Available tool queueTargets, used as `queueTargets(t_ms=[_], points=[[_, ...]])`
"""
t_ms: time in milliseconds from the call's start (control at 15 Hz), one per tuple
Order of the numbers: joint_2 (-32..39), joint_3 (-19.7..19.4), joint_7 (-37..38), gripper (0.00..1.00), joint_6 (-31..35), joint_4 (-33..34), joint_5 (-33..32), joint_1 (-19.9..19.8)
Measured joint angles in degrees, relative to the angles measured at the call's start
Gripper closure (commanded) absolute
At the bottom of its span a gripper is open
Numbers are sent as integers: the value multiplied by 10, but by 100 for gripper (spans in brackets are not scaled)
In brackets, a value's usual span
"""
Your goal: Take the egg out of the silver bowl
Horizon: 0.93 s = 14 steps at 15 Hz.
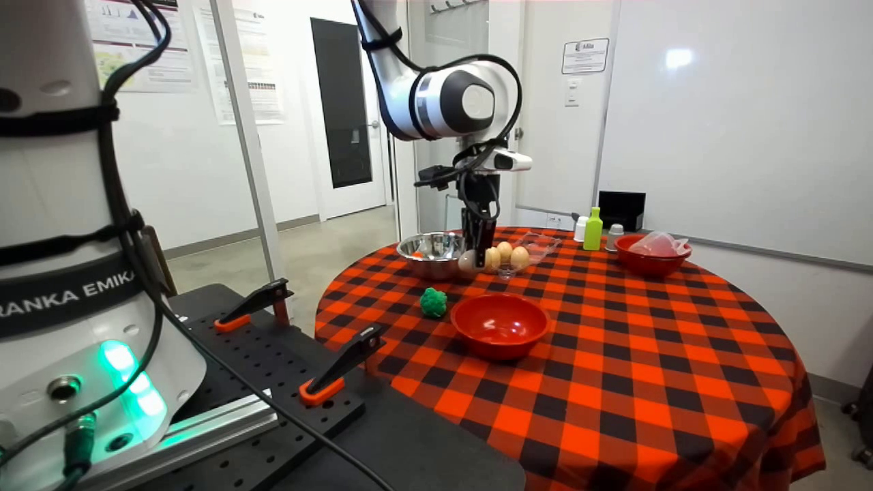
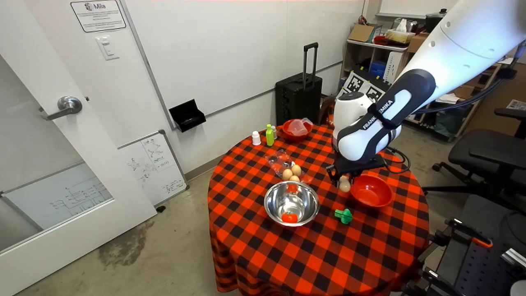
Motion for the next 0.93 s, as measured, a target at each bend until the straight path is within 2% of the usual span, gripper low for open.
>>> queueTargets(t_ms=[267,933], points=[[42,17,-36,77,4,40,38,-10],[130,11,-38,77,-20,142,40,1]])
